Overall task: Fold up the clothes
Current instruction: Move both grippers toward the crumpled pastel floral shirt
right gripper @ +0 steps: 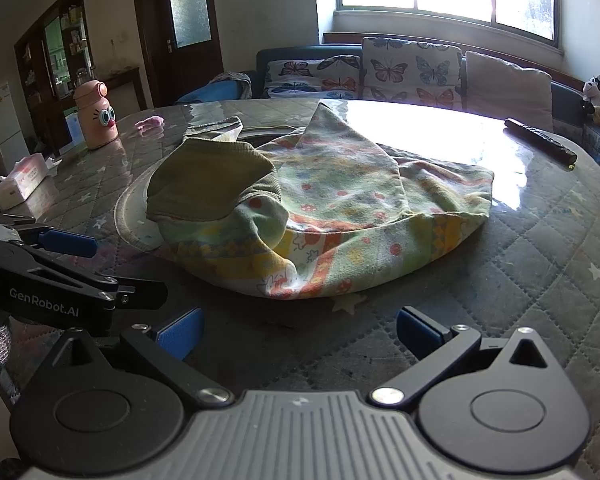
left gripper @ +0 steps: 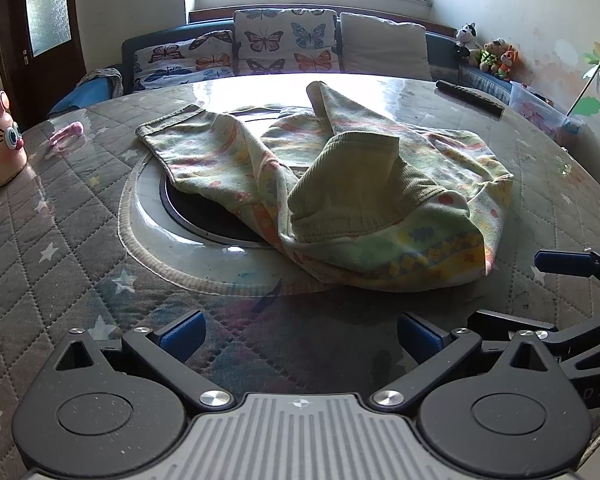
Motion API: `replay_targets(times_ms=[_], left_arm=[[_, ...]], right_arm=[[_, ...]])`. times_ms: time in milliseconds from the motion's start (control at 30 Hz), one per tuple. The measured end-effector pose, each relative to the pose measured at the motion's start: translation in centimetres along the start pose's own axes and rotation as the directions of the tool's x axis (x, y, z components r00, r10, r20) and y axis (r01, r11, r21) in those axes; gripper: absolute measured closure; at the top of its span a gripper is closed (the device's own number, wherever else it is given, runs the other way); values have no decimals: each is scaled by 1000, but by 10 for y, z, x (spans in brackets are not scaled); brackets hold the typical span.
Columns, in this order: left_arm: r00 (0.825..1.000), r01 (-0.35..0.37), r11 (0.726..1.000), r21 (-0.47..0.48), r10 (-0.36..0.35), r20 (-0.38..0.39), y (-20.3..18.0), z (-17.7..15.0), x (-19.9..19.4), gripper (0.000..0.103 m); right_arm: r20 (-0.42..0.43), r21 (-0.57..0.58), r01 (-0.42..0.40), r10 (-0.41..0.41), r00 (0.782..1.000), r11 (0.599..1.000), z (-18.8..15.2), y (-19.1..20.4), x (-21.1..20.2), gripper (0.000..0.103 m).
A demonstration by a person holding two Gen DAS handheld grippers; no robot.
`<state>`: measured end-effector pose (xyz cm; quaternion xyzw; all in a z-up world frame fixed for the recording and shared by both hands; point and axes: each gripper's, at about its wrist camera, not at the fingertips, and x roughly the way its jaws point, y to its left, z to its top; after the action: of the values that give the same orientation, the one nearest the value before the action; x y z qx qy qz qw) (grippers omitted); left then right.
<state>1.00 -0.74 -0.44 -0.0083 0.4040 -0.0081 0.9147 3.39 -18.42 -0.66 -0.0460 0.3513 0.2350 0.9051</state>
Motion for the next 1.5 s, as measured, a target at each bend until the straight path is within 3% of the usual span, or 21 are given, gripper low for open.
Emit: replay_targets(times_ms=[1500], left_arm=[[1000, -7, 1000, 4, 7, -17, 1, 7, 9, 0]], right_arm=[[-22, 2, -23, 23, 999, 1000, 12, -4, 9, 0]])
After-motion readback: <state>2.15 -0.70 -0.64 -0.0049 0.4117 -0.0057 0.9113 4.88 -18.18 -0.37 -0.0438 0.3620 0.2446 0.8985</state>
